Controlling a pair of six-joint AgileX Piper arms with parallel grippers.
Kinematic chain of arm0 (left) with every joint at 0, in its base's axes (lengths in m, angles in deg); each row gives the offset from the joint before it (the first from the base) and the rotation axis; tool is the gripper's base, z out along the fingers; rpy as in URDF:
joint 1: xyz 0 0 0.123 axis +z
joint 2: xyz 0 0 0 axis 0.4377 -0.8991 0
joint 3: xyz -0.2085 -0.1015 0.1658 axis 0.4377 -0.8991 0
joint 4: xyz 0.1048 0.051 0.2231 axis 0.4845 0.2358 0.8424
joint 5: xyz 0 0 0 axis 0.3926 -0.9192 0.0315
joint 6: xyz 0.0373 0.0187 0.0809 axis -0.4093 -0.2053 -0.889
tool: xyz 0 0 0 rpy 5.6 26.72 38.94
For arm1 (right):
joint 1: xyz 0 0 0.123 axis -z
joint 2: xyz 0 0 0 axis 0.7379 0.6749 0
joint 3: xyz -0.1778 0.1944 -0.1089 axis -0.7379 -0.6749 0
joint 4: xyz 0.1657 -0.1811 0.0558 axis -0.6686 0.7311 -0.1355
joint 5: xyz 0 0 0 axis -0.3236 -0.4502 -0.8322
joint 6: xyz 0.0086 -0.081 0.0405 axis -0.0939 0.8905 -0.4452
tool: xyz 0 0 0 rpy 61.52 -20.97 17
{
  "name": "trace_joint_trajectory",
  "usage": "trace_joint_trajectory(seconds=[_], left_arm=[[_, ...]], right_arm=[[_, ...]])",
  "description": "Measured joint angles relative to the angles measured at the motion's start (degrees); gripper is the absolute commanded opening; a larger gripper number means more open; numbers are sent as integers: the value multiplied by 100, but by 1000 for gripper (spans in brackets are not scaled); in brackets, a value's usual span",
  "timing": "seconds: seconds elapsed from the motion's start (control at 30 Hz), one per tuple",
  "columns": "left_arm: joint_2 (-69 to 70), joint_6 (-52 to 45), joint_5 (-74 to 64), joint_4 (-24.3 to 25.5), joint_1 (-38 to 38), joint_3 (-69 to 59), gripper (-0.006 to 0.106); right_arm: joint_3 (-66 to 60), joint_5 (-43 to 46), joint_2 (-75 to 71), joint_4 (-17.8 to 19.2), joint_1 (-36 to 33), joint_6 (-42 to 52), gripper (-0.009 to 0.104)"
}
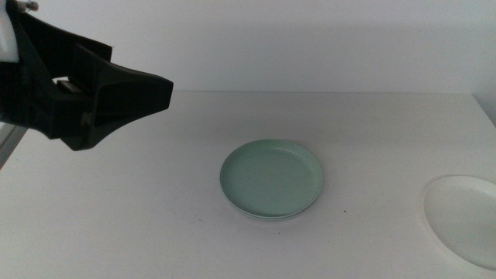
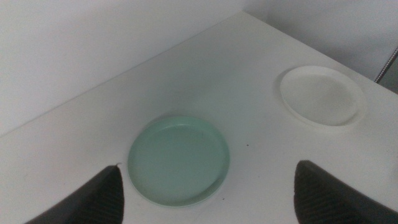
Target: Stack the three bowls on top of each other.
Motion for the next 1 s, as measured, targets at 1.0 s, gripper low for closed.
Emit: trace_joint_trajectory(seconds=[1.0], left_arm=[[0, 0, 23, 26, 0, -11, 94]], right_arm=[[3993, -5181, 2851, -123, 0, -975, 93]])
